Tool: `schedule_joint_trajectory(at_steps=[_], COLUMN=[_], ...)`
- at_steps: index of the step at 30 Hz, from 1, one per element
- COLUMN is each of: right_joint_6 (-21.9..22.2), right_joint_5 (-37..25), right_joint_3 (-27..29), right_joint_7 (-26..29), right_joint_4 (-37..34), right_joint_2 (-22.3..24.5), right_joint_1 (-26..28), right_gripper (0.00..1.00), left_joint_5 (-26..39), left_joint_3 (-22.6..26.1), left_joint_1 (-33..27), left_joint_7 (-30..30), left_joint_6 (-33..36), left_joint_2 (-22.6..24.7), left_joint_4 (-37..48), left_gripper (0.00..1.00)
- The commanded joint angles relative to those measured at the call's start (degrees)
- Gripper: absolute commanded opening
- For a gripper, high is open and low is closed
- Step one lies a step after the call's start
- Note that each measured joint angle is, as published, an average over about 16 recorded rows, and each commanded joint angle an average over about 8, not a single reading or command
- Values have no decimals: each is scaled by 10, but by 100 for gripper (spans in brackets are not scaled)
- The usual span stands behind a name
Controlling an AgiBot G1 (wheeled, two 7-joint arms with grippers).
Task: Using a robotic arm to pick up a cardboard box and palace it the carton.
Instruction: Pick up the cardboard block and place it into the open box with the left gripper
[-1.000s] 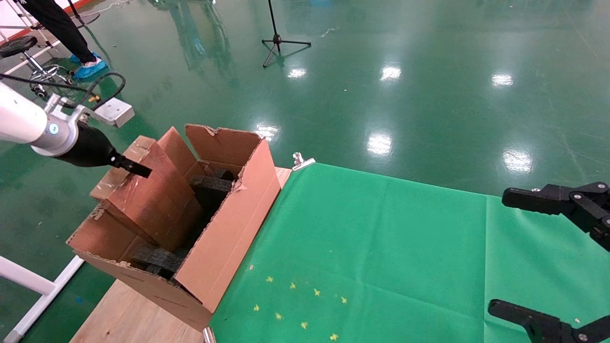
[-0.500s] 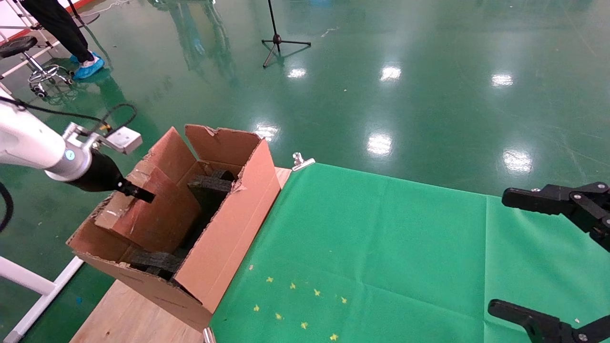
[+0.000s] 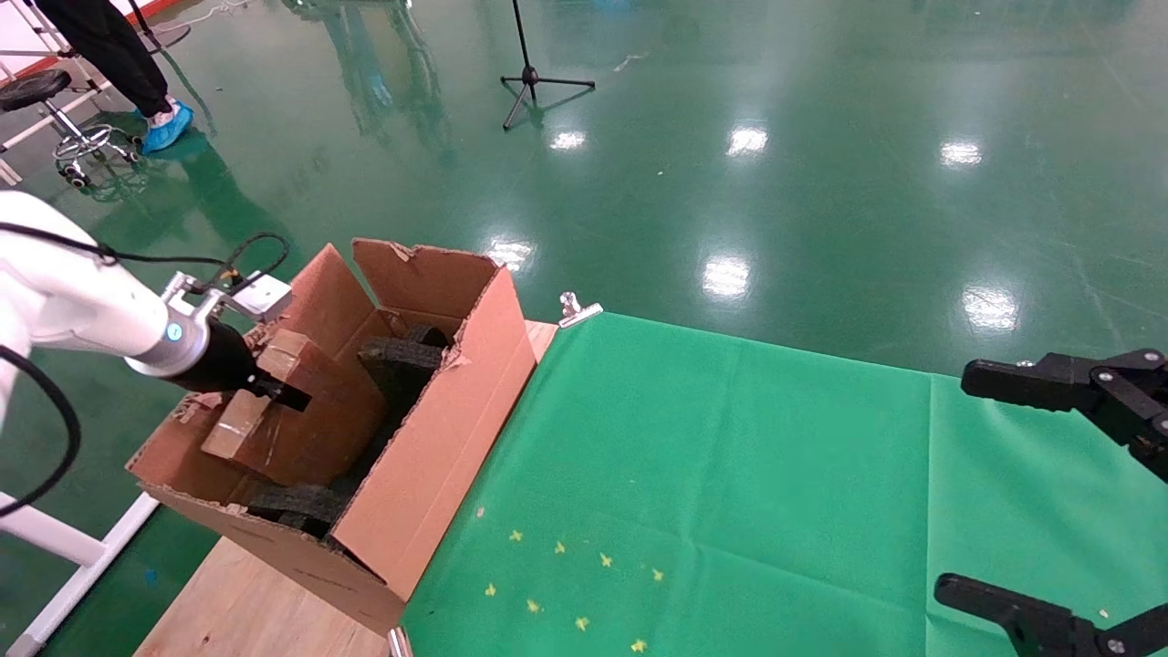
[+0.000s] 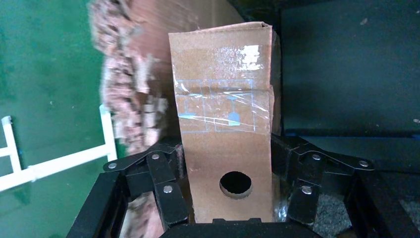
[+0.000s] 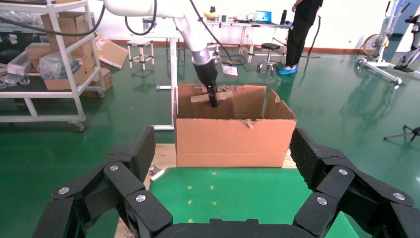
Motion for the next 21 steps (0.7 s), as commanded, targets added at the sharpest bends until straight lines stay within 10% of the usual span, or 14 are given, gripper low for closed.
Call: schedule_joint_trajectory(at_steps=[1, 7, 15, 21], right_joint_6=[0, 0, 0, 0], right_joint_5=[0, 0, 0, 0], right_joint_3=[0, 0, 0, 0], right_joint_7=[0, 0, 0, 0], right_joint_4=[0, 0, 0, 0], right_joint_2=[0, 0, 0, 0], right_joint_1=[0, 0, 0, 0], right_gripper=[100, 100, 100, 100], left_joint_5=[-4, -8, -10, -10], left_joint_3=[-3, -6, -8, -8], left_joint_1=[9, 38, 52, 53], left_joint_7=[-2, 2, 2, 1], left_joint_6=[-5, -24, -52, -55], left_joint_2=[1, 8, 10, 10], left_joint_4=[-1, -6, -10, -10], left_gripper=[0, 0, 98, 100])
